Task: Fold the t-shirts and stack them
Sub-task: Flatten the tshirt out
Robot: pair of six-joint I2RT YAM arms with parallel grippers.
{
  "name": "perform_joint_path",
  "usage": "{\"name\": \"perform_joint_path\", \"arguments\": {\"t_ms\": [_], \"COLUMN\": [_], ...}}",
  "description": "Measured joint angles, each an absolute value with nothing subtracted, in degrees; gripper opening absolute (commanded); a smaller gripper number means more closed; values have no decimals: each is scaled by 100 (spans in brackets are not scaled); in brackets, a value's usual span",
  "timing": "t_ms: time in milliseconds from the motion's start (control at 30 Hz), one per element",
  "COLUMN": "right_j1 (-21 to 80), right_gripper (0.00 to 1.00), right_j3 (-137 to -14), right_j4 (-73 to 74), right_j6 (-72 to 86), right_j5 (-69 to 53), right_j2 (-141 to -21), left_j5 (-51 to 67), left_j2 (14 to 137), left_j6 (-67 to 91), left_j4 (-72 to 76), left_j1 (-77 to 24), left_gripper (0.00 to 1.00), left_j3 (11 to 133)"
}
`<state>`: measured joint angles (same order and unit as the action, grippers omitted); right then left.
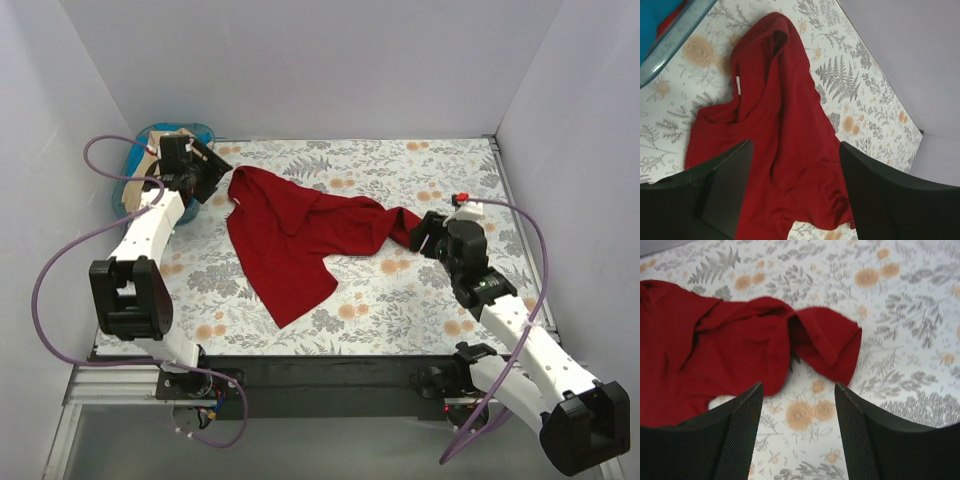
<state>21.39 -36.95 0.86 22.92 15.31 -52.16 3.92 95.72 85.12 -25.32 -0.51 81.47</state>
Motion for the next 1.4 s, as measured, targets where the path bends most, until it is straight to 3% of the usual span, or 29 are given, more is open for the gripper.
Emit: {"name": "perform_joint_path", "arguments": {"t_ms": [233, 500, 1100, 1233, 1300, 1367, 1400], "right_j1": [2110, 1879, 969, 899, 871, 847, 827], "right_gripper": [68, 66, 66, 66, 66, 66, 66], "right_j3": [-2552, -3889, -4322, -4375, -4375, -4375, -4375], "right_j4": [502, 423, 272, 252, 252, 235, 217], "right_j6": [2853, 2864, 2853, 2880, 2915, 2980, 3006], "right_j5": [1605, 1636, 1011, 805, 698, 582, 528], "right_j2": [-4969, -6716, -7443, -7585, -7623, -7644, -7647], "left_j5": [377, 331, 220, 93, -10, -108, -156], "left_j2": [7996, 7231, 8014, 8191, 8270, 8329, 8340], "left_j6": [8960, 9539, 9909, 9974, 9981, 9972, 9948], "left_j4": [-2458, -2685, -2209, -2071, -2038, -2036, -2049], "left_j1": [-110, -281, -1028, -1028, -1031, -1028, -1020], "left_gripper": [56, 45, 38, 26, 17, 0, 0], "left_j3": [5996, 4060, 3745, 3844, 3900, 3933, 3948]}}
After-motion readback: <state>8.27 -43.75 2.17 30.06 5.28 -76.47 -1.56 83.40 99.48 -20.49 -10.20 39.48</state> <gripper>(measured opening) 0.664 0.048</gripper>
